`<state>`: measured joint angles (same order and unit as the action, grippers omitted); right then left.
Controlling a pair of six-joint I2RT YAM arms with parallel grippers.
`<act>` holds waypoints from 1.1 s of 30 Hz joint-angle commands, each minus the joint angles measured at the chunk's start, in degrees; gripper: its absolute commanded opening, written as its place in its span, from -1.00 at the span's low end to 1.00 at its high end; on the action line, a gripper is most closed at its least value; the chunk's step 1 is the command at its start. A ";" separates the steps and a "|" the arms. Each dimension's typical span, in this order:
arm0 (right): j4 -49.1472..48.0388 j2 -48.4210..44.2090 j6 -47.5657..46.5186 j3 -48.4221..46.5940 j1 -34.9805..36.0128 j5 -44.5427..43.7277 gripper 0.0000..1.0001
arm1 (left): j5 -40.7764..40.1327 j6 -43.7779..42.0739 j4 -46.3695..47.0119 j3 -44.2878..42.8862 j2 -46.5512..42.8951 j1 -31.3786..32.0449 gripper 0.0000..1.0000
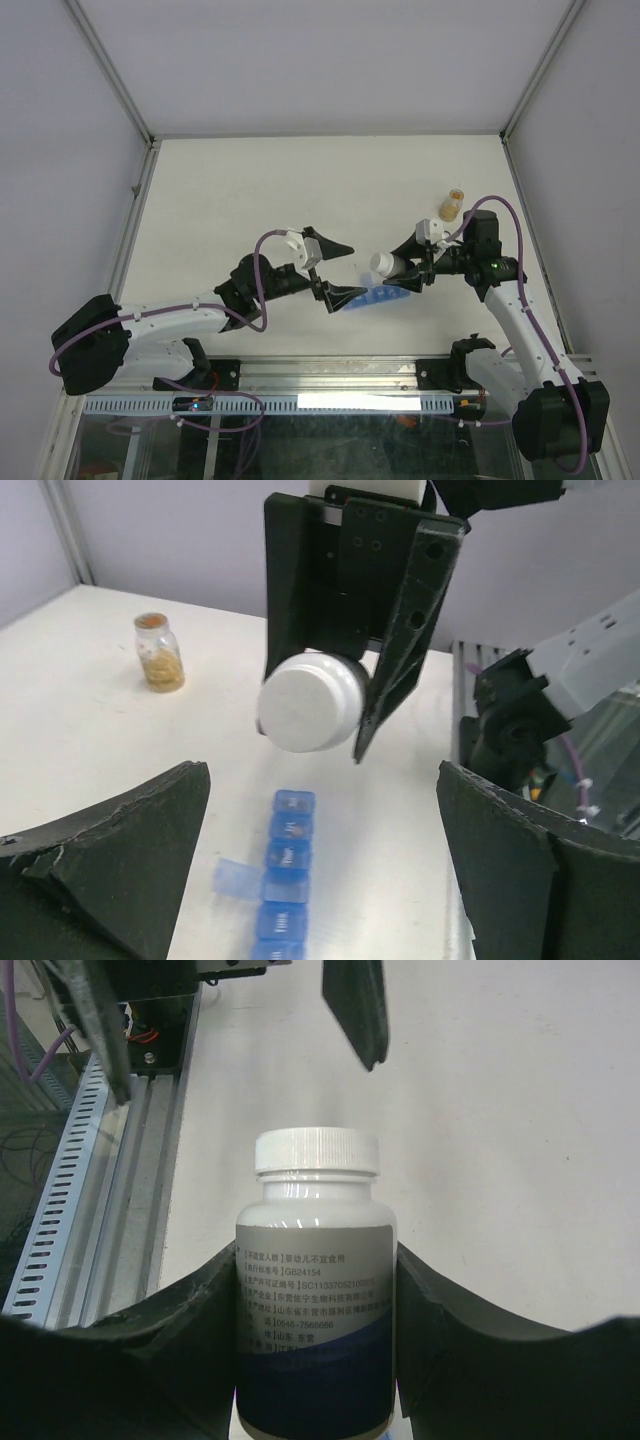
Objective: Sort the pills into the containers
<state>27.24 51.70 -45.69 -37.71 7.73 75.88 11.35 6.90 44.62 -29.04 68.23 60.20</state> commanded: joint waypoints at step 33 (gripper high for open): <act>-1.31 -0.11 -1.42 -2.23 -0.17 1.16 -1.00 | 32.36 -15.81 -7.75 -20.84 17.48 -9.89 0.25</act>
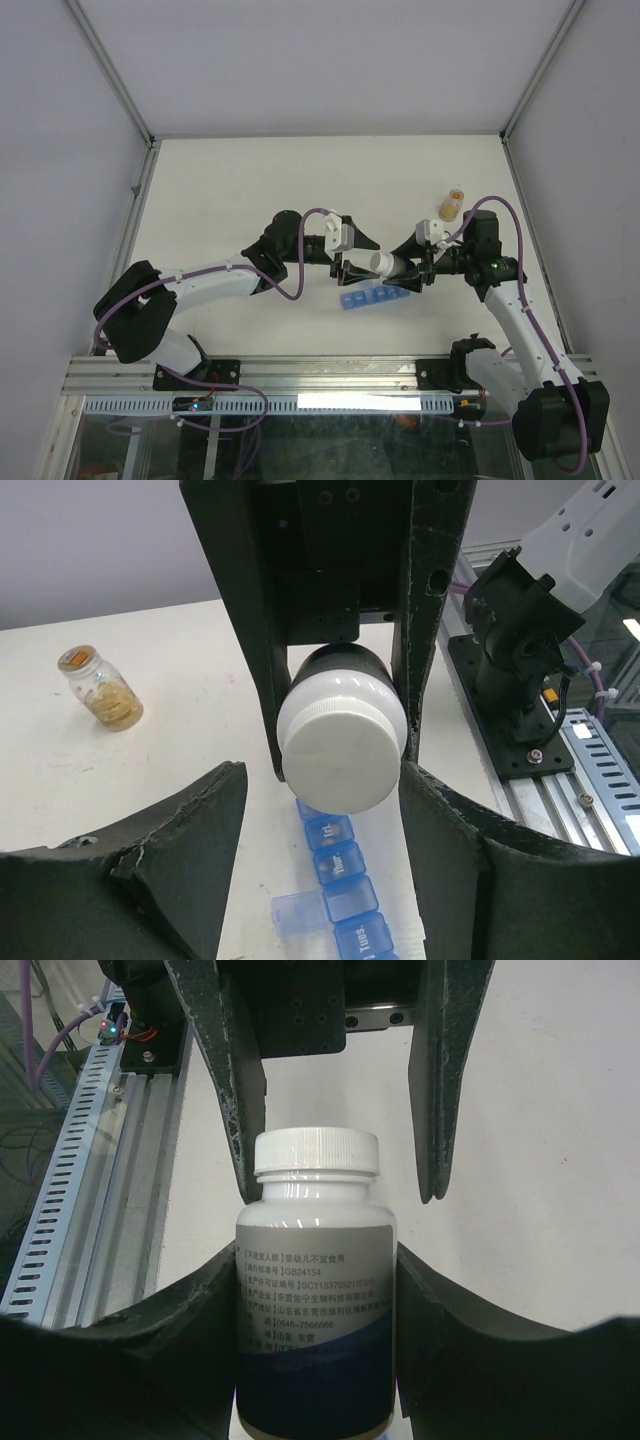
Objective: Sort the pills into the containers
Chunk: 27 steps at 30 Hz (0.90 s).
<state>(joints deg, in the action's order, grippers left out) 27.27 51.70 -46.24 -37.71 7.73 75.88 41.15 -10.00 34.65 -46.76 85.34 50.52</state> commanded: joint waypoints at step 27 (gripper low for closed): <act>-1.25 -0.11 -1.02 -2.25 -0.17 1.04 -1.00 | -0.18 18.54 11.26 0.51 -1.51 1.37 -0.76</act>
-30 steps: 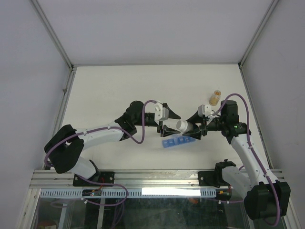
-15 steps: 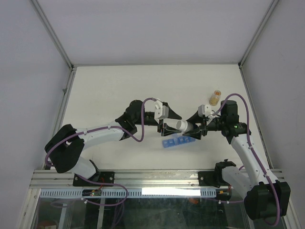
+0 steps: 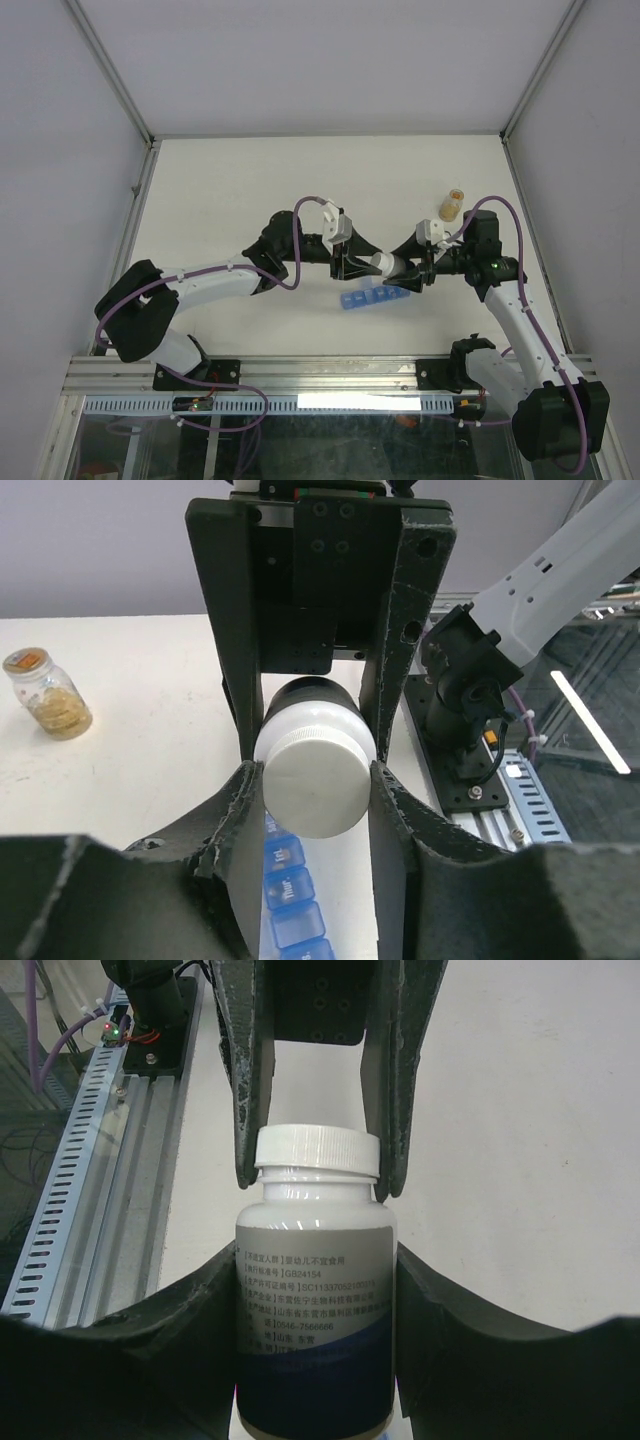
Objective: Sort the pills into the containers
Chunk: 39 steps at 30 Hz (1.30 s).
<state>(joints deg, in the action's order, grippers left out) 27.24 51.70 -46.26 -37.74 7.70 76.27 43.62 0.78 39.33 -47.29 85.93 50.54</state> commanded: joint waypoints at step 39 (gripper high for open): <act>-1.25 0.91 -1.00 -2.18 -0.28 0.12 -1.00 | -40.81 1.88 -2.93 15.37 -25.43 16.15 0.98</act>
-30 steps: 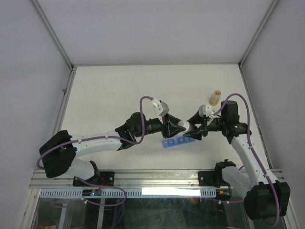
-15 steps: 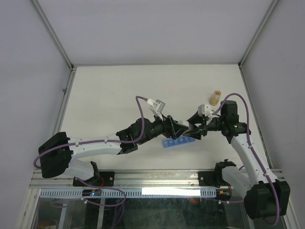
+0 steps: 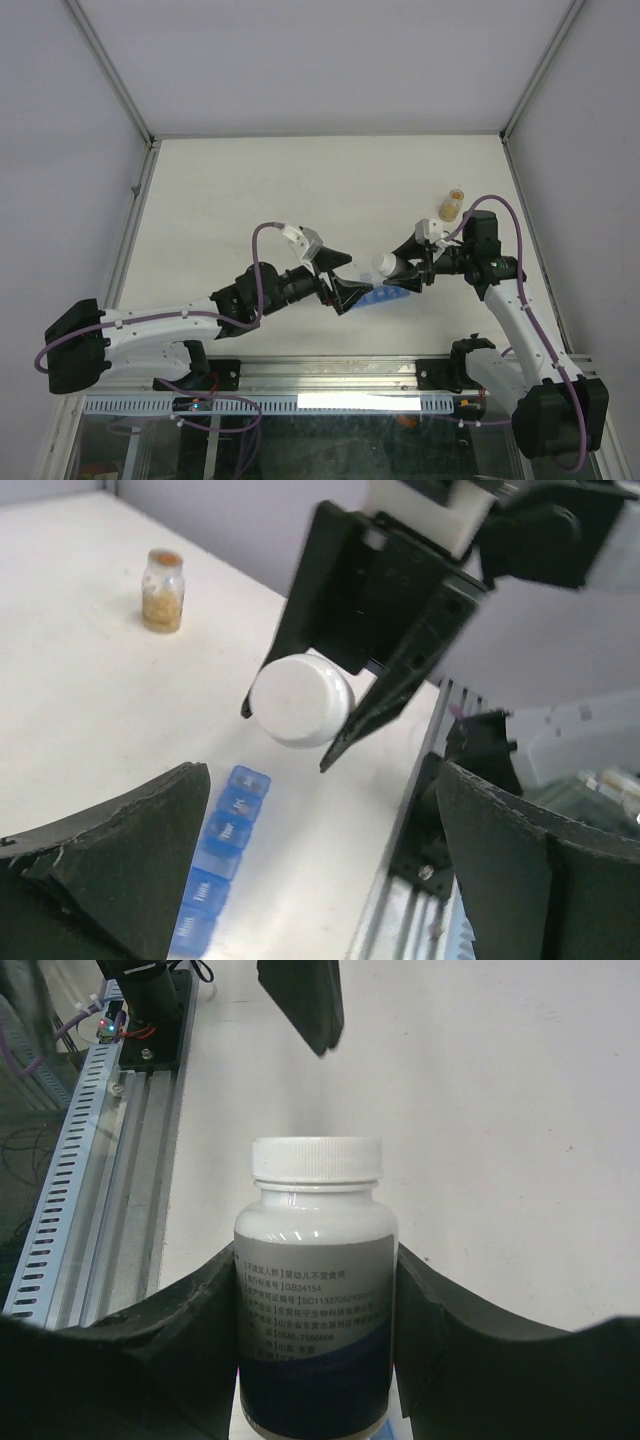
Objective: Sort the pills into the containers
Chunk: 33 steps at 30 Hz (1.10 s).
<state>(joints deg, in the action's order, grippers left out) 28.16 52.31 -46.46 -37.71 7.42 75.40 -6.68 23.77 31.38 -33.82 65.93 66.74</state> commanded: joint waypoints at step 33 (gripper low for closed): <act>-1.60 0.64 -1.40 -2.29 -0.14 0.90 -1.00 | 46.49 -35.88 -2.90 -18.47 17.57 -14.02 0.31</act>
<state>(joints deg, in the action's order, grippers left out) 28.16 53.30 -46.72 -37.71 7.42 75.29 36.75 -11.46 27.35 -49.06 82.11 52.82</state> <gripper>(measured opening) 0.545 0.689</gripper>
